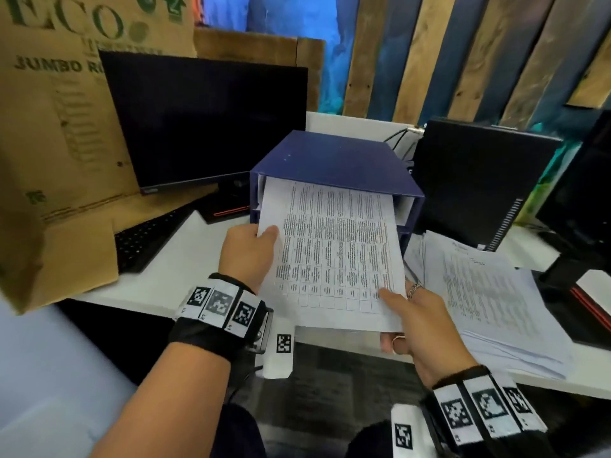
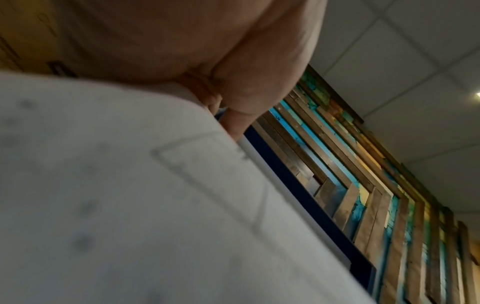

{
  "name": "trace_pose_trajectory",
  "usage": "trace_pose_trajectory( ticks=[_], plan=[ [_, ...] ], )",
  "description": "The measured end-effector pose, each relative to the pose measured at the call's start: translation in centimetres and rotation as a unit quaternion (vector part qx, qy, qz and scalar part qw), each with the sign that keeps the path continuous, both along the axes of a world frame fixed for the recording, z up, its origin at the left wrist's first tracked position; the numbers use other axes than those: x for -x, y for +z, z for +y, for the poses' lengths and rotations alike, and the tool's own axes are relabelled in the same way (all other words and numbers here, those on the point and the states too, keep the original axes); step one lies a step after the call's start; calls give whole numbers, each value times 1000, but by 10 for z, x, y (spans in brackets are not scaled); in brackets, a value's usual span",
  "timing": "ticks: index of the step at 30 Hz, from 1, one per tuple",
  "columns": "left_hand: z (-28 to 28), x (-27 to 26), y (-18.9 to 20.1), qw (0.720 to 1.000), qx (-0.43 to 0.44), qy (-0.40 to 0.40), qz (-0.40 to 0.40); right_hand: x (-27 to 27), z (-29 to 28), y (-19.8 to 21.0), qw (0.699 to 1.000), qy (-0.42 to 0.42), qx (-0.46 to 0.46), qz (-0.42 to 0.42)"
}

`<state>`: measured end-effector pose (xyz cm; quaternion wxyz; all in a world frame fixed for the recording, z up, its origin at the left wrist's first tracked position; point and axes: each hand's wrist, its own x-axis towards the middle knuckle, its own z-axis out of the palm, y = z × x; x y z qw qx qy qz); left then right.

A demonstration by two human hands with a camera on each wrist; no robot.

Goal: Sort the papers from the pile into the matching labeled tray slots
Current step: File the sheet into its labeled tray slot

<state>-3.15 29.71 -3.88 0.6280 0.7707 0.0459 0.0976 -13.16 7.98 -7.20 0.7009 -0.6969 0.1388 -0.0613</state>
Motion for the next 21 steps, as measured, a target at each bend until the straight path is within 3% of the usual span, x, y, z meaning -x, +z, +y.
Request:
trace_pose_trajectory(
  ticks=[3,8,10,12,16,18,21],
  plan=[
    [-7,-16,17,1000,9,-16,-4,-13,-2,9,999,-26,-9,-26],
    [-6,-16,27,993,62,-61,81,-53,-1,45,994,-83,-18,-75],
    [-8,-16,24,993,77,-64,62,-69,-1,55,991,-102,6,-91],
    [-15,-23,23,998,70,-12,3,-77,-4,60,981,-141,75,-112],
    [-28,-38,32,991,-42,75,-103,-64,-3,60,925,-218,249,-189],
    [-32,-47,34,991,-16,75,-110,-64,3,60,878,-169,375,-246],
    [-33,-62,31,992,59,78,-79,-81,8,55,787,-93,553,-260]
  ],
)
